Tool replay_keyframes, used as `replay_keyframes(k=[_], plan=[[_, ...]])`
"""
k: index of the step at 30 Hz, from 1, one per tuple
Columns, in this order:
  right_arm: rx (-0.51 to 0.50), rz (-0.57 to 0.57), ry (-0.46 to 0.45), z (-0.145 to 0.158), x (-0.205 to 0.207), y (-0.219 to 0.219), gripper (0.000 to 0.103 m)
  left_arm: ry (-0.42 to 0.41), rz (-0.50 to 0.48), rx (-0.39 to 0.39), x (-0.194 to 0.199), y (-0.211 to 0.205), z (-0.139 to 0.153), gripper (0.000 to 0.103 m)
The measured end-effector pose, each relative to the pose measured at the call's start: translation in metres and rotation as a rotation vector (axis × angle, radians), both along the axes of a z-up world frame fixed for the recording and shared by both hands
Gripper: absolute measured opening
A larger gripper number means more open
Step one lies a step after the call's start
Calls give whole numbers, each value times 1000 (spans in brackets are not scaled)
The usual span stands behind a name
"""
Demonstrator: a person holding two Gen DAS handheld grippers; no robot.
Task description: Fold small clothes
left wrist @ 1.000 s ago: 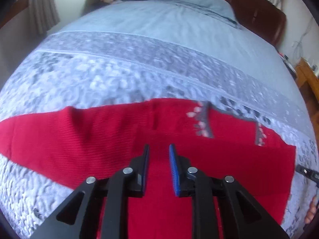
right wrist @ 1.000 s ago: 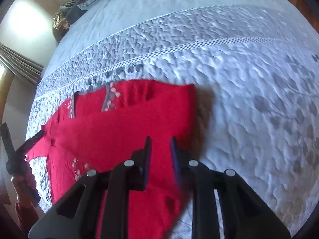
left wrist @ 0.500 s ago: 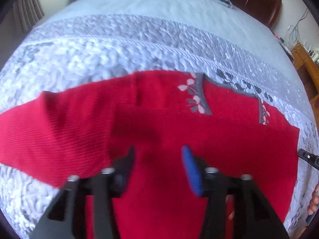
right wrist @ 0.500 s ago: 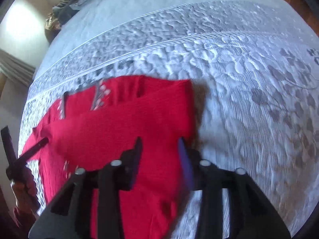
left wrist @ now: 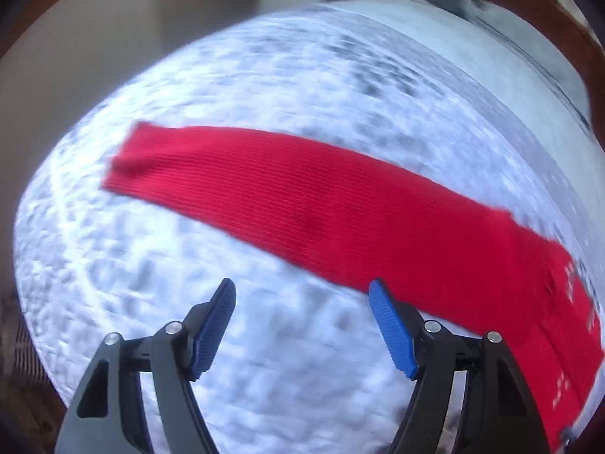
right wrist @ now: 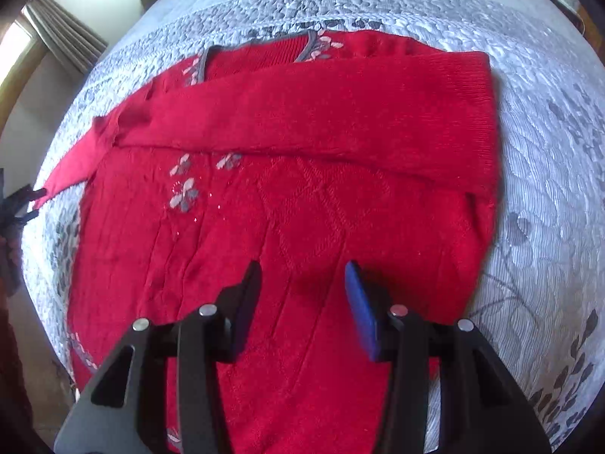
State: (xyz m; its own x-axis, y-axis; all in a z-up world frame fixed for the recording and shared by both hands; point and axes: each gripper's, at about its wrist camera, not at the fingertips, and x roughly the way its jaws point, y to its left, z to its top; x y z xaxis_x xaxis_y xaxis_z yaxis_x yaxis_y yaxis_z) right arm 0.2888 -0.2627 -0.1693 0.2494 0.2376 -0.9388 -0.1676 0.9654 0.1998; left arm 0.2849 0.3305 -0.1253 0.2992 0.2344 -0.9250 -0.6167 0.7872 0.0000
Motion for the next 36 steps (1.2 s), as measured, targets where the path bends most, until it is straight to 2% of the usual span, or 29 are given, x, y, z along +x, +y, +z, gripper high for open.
replay_keyframes(k=[3, 6, 8, 11, 19, 20, 22, 23, 24, 27, 31, 34, 36], plan=[[-20, 7, 1, -4, -1, 6, 50, 6, 126, 5, -14, 56, 0, 73], [-33, 15, -7, -5, -2, 15, 53, -15, 221, -55, -28, 102, -8, 71], [-32, 25, -8, -6, -2, 20, 53, -46, 251, -94, -32, 118, -12, 65], [-51, 29, -7, -11, -2, 24, 55, -93, 225, -88, -26, 128, -10, 61], [-46, 15, -5, -15, 2, 23, 54, -160, 232, -154, -5, 149, -18, 60], [-50, 18, -8, -15, 2, 23, 54, -160, 235, -154, -2, 151, -19, 56], [-56, 24, -15, -16, 1, 23, 54, -152, 241, -141, 1, 152, -20, 40], [-56, 25, -16, -16, 0, 23, 55, -154, 245, -141, 3, 153, -21, 21], [-55, 24, -17, -16, 0, 23, 55, -165, 253, -159, 3, 155, -22, 10], [-44, 19, -17, -17, 1, 22, 56, -214, 285, -169, -1, 153, -17, 8], [-40, 19, -24, -17, -1, 21, 56, -321, 241, -120, 1, 129, 10, 7], [-29, 10, -24, -16, -2, 19, 56, -412, 143, -139, 11, 92, 39, 7], [-15, -1, -22, -15, -3, 15, 56, -465, 31, -145, 23, 52, 62, 7]])
